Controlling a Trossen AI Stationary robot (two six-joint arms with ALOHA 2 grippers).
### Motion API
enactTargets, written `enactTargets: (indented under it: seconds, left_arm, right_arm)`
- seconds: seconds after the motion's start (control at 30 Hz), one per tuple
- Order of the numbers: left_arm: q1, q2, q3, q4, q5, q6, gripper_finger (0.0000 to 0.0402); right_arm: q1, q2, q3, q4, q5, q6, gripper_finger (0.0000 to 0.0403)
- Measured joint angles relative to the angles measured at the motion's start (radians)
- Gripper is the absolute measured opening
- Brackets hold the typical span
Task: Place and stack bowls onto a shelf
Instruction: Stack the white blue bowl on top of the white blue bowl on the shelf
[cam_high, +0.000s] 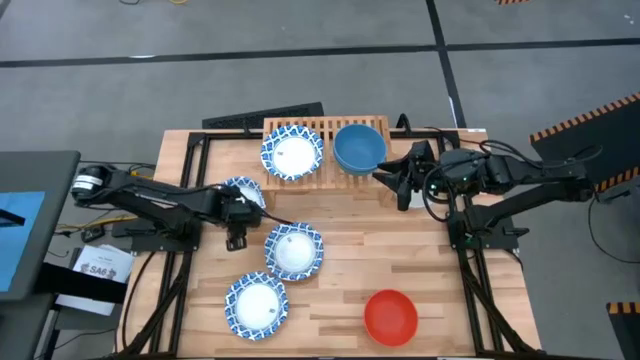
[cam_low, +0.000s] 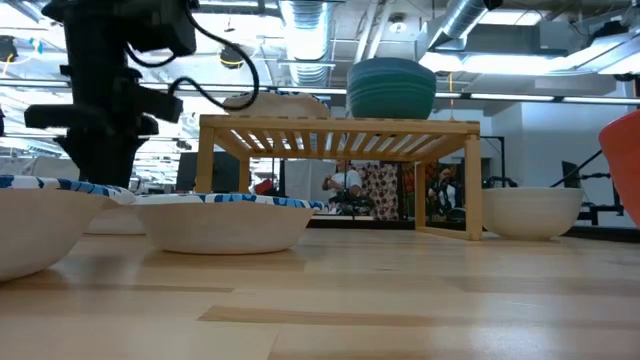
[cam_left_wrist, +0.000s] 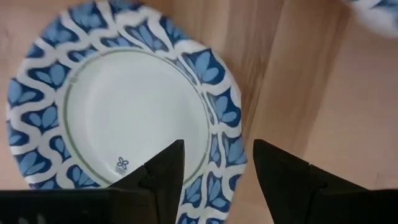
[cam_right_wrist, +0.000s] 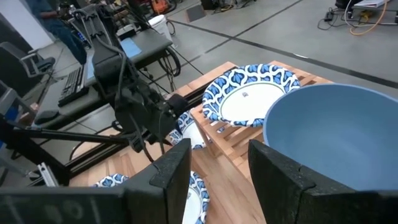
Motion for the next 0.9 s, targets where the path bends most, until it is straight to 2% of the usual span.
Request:
enactTargets:
  seconds: [0.5,0.6,0.77,0.9]
  left_arm:
    - [0.0,0.22,0.0,0.023,0.002,-0.014,0.0168]
    - [0.0,0.23,0.0,0.022,0.003,-0.026,0.0131]
    - [0.0,0.184,0.031,-0.063,0.064,-0.039,0.0017]
    - [-0.005,0.12,0.132,-0.227,0.147,-0.067,0.0004]
  right_arm:
    - [0.0,0.0,0.0,-0.019,0.0,0.0,0.0186]
    - [0.0,0.0,0.0,-0.019,0.0,0.0,0.0186]
    - [0.0,0.0,0.0,-0.019,0.0,0.0,0.0186]
    - [0.0,0.0,0.0,-0.02,0.0,0.0,0.0186]
